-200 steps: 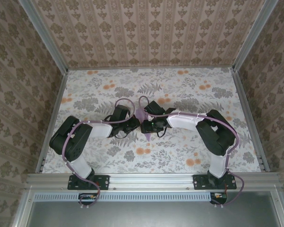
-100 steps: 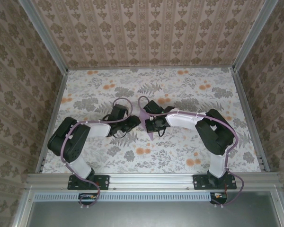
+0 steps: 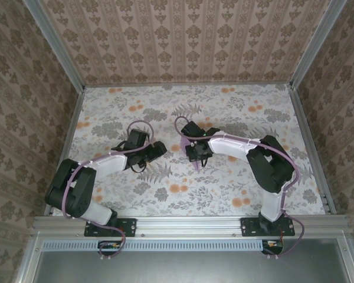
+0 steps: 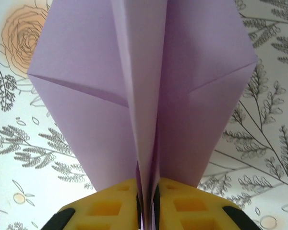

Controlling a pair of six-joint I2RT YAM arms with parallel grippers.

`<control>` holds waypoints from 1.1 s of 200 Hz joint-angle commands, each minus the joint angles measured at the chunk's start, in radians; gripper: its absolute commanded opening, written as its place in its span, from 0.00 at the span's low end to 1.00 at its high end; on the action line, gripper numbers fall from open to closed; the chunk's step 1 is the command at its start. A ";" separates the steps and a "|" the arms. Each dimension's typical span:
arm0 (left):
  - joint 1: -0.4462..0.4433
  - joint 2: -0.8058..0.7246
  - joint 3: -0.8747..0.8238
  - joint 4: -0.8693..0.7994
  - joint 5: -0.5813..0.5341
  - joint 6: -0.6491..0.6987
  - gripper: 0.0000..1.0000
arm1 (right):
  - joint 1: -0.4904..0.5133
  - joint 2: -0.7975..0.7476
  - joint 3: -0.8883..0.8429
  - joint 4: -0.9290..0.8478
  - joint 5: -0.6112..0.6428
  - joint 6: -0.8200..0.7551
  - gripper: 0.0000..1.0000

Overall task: Fold a paper plane with a square sheet of paper (pick it up from the middle)
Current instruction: Move the paper plane to the top-center of the table.

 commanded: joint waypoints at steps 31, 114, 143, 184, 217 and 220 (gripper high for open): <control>0.017 -0.061 0.035 -0.138 -0.082 0.075 1.00 | -0.004 0.070 0.049 -0.031 0.011 0.007 0.22; 0.076 -0.100 0.057 -0.226 -0.106 0.121 1.00 | -0.017 0.095 0.097 -0.028 0.070 0.036 0.12; 0.114 -0.129 0.074 -0.276 -0.120 0.161 1.00 | -0.062 0.139 0.190 -0.026 0.111 0.030 0.09; 0.154 -0.170 0.098 -0.329 -0.154 0.218 1.00 | -0.121 0.254 0.333 -0.037 0.099 0.003 0.10; 0.174 -0.171 0.113 -0.350 -0.160 0.241 1.00 | -0.145 0.309 0.393 -0.055 0.082 -0.015 0.12; 0.175 -0.170 0.112 -0.349 -0.160 0.242 1.00 | -0.146 0.313 0.395 -0.058 0.082 -0.015 0.13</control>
